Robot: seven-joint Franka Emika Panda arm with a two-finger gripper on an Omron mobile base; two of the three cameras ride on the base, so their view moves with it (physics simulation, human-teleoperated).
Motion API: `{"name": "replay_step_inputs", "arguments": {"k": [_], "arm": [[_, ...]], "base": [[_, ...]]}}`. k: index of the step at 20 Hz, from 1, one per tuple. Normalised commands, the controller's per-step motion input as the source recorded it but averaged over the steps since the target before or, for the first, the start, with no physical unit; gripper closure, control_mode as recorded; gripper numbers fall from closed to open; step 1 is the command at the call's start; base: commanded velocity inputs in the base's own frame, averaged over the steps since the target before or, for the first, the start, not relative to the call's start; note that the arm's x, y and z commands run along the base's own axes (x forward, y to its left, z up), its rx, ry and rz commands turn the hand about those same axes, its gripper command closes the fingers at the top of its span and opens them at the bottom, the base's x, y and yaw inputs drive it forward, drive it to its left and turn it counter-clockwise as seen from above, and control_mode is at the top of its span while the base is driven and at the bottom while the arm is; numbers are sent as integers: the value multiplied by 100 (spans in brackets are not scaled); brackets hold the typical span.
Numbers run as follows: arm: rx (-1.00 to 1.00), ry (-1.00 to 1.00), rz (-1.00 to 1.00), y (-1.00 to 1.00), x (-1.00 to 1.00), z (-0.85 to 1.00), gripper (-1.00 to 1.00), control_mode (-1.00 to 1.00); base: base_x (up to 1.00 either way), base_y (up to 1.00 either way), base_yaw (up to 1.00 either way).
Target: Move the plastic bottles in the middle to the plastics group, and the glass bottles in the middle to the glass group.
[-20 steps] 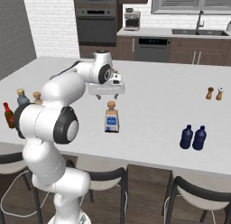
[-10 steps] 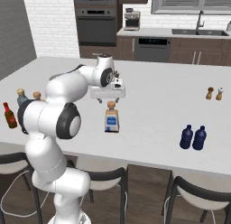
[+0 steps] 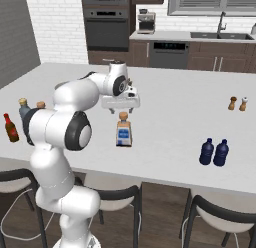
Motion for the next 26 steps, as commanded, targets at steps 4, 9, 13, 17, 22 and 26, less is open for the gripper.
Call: {"name": "replay_step_inputs", "arguments": {"k": [4, 9, 13, 17, 22, 26], "arm": [[0, 0, 0, 0, 3, -8, -100, -100], [1, 0, 0, 0, 0, -12, -100, -100], [0, 0, 0, 0, 0, -23, -100, -100], [0, 0, 0, 0, 0, -14, -100, -100], [0, 0, 0, 0, 0, -3, -100, -100], [0, 0, 0, 0, 0, -14, -100, -100]], "base": [[0, 0, 0], [0, 0, 0], [0, 0, 0], [0, 0, 0], [0, 0, 0], [0, 0, 0]]}}
